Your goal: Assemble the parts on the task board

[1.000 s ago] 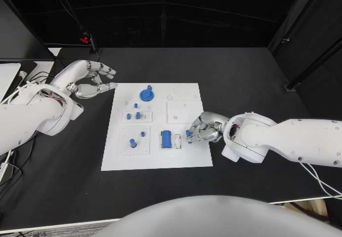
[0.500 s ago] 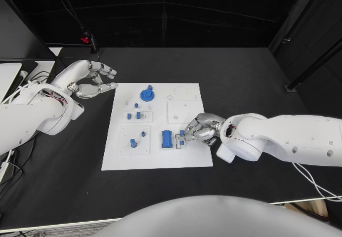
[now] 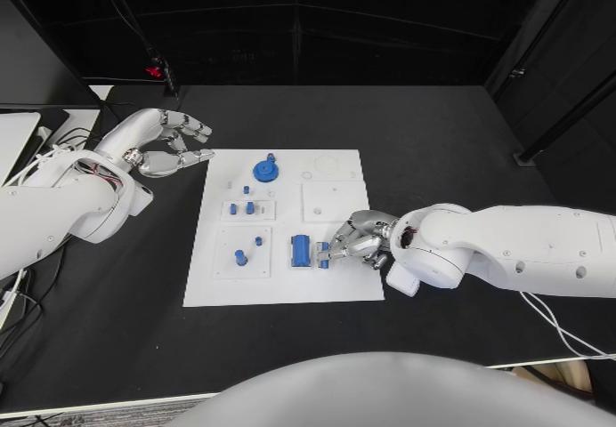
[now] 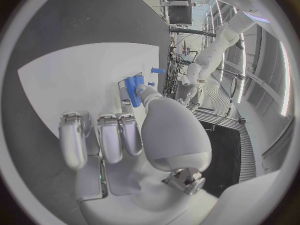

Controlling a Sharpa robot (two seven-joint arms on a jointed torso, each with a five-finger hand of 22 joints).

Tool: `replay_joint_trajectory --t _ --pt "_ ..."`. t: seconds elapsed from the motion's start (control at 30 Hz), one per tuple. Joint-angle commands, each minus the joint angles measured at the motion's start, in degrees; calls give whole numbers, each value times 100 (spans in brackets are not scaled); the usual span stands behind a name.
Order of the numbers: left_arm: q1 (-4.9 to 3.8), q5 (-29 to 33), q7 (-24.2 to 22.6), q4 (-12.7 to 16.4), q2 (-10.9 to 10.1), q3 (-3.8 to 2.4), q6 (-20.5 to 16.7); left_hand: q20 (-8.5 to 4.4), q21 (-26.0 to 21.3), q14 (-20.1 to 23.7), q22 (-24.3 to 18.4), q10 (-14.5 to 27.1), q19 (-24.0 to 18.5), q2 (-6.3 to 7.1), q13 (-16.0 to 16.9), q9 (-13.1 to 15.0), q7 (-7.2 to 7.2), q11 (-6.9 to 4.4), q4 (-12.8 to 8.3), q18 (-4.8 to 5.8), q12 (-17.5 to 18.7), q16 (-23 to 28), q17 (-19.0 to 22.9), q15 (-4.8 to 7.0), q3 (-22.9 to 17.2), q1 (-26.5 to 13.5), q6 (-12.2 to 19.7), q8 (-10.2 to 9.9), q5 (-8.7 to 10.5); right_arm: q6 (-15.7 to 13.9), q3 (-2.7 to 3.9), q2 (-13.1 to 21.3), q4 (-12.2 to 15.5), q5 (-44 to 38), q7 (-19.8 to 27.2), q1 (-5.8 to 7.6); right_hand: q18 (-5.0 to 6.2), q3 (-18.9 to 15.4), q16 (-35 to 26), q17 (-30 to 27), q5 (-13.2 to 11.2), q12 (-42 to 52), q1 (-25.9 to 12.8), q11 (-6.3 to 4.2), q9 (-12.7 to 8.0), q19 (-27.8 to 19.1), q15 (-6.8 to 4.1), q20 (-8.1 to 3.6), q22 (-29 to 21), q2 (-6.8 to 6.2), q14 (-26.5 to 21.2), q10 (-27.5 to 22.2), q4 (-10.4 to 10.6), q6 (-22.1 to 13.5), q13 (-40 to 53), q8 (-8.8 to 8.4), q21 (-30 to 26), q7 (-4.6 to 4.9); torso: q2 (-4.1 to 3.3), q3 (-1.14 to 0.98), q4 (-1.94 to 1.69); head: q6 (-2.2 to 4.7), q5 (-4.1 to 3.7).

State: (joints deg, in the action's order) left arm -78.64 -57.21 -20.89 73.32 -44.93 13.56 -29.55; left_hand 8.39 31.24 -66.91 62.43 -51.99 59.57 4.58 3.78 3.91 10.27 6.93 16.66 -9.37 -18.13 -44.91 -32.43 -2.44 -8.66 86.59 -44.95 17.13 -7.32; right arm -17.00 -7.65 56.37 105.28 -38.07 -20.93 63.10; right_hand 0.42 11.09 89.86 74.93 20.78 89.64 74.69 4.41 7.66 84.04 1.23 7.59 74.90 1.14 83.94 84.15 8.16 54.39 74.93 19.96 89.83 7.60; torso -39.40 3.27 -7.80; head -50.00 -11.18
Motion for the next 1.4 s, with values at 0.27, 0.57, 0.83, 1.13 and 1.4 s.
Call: replay_joint_trajectory --t 0.27,0.57,0.83,1.13,1.4 --pt "-9 28 24 2 14 -5 55 -6 -5 -34 8 -36 39 -47 -10 -3 2 -9 9 -94 -27 31 7 -1 39 -4 -27 -39 -34 150 -7 -82 -30 -403 -478 -1 -42 0 14 1507 -34 36 -54 -19 -11 596 9 6 1510 -10 606 585 43 -17 1507 -35 17 34 5 0 -1 0 -3" --pt "-9 28 31 1 18 -5 66 -6 -5 -34 8 -36 39 -47 -10 -3 2 -9 9 -94 -27 31 7 -1 39 -4 -27 -39 -34 -15 -7 -149 -50 -593 -460 -2 -42 0 14 1507 -23 36 -58 -21 -12 596 8 5 1510 -2 606 585 51 -16 1507 -39 17 32 1 0 -2 0 1" --pt "-9 28 31 -1 11 -5 66 -7 -8 -36 9 -36 42 -51 -10 -4 2 -9 8 -94 -28 30 8 -1 37 0 -23 -41 -36 -299 -7 -85 30 -593 -135 -2 -42 -1 14 1507 23 36 -51 -28 -13 596 4 2 1510 7 606 585 53 -9 1507 -50 17 23 -1 -3 17 0 42" --pt "-9 28 34 2 -2 -5 70 -7 -8 -36 9 -36 42 -51 -10 -4 2 -9 8 -94 -28 30 8 -1 37 0 -23 -41 -36 -458 -6 156 224 -242 407 -1 -42 2 14 1507 40 36 -32 -34 -14 596 1 0 1510 7 606 585 41 -4 1507 -55 17 17 3 -3 -1 0 52" --pt "-9 28 43 -1 -8 -5 71 -7 -8 -36 9 -36 42 -51 -10 -4 2 -9 8 -94 -28 30 8 -1 37 0 -23 -41 -36 -340 -5 342 317 -1 611 1 -42 -5 14 1507 36 36 -28 -35 -15 596 -2 -2 1510 -5 606 585 35 -3 1507 -60 17 18 6 5 11 0 37"
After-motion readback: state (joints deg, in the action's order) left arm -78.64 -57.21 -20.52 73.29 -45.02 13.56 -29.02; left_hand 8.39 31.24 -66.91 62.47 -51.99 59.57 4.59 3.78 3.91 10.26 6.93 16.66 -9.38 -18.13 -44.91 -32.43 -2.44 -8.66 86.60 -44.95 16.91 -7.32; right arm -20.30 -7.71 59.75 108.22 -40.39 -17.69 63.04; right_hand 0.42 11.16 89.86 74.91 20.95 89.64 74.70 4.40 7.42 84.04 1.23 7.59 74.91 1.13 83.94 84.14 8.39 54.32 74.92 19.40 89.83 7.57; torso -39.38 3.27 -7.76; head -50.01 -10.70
